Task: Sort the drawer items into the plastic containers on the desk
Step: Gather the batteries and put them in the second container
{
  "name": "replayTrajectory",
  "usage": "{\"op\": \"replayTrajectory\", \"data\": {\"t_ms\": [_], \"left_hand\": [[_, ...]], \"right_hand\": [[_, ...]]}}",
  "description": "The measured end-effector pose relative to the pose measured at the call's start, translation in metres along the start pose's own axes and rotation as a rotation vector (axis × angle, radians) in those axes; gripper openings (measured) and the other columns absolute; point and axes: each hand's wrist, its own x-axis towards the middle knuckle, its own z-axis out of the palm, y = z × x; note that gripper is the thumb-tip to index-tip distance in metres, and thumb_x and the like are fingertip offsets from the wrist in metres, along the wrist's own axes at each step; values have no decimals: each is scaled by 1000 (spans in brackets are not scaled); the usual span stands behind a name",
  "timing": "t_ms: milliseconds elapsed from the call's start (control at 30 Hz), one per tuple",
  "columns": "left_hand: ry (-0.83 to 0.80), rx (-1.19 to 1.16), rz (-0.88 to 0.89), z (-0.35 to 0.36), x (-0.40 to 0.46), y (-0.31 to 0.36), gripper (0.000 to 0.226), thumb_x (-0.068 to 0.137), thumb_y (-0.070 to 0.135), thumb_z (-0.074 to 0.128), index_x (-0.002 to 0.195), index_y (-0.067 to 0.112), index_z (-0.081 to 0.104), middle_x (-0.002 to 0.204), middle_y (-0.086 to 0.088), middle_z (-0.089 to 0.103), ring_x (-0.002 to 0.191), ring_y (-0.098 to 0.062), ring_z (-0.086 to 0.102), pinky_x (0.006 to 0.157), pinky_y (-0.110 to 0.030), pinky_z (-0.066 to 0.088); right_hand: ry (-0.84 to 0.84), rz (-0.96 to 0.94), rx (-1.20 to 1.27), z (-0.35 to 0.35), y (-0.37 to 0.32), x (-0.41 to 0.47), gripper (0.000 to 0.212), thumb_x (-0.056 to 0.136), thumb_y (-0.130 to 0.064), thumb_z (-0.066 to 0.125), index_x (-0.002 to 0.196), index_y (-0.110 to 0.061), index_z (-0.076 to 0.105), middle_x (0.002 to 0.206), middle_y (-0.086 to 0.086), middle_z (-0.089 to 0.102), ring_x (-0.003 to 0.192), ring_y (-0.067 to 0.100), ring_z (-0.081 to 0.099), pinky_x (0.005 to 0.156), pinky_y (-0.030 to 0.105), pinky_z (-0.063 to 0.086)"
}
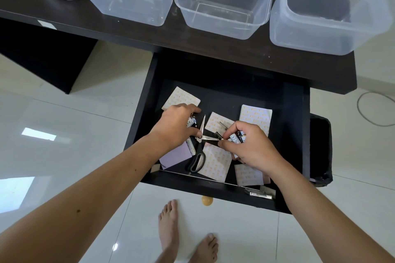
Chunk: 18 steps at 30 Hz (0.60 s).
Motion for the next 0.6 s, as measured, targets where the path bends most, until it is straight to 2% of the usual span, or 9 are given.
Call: {"op": "replayTrajectory", "data": {"t_ms": [200, 300, 467, 533, 600], "left_hand": [[58, 10, -50, 3, 0, -1, 67, 76, 35, 93, 133, 16, 64, 126, -5, 68, 116, -23, 64, 88, -25, 47], [84, -15, -71, 5, 1, -2, 65, 72, 35, 96, 127, 17, 67, 117, -3, 69, 106, -21, 65, 83, -25, 48], [83, -109, -55, 0, -1, -5, 51, 69, 32, 98, 106, 20, 67, 84, 14, 59, 79, -6, 58, 71, -24, 50], [68, -109, -46, -2, -2, -6, 45, 69, 34, 97, 98, 23, 65, 80, 12, 59, 73, -5, 55, 62, -22, 45], [54, -105, -31, -4, -1, -9, 40, 70, 36, 96, 92, 24, 65, 82, 7, 62, 72, -8, 55, 58, -22, 41]], "right_hand": [[-4, -16, -2, 0, 1, -2, 16, 86, -25, 88, 87, -24, 72, 88, 0, 73, 54, 6, 64, 48, 16, 44], [0, -3, 11, 0, 0, -2, 17, 86, -25, 88, 87, -23, 72, 84, 0, 72, 51, 5, 63, 45, 16, 42], [5, -1, 44, -1, -2, -3, 16, 87, -24, 87, 91, -22, 71, 78, -3, 69, 48, 5, 60, 44, 18, 41], [-14, -7, 88, -2, -3, -3, 16, 88, -22, 86, 97, -27, 74, 89, -3, 72, 50, 5, 62, 45, 19, 44], [-40, -39, 96, -3, -4, -4, 25, 90, -21, 83, 107, -38, 76, 104, -8, 71, 57, 3, 64, 49, 17, 46]]}}
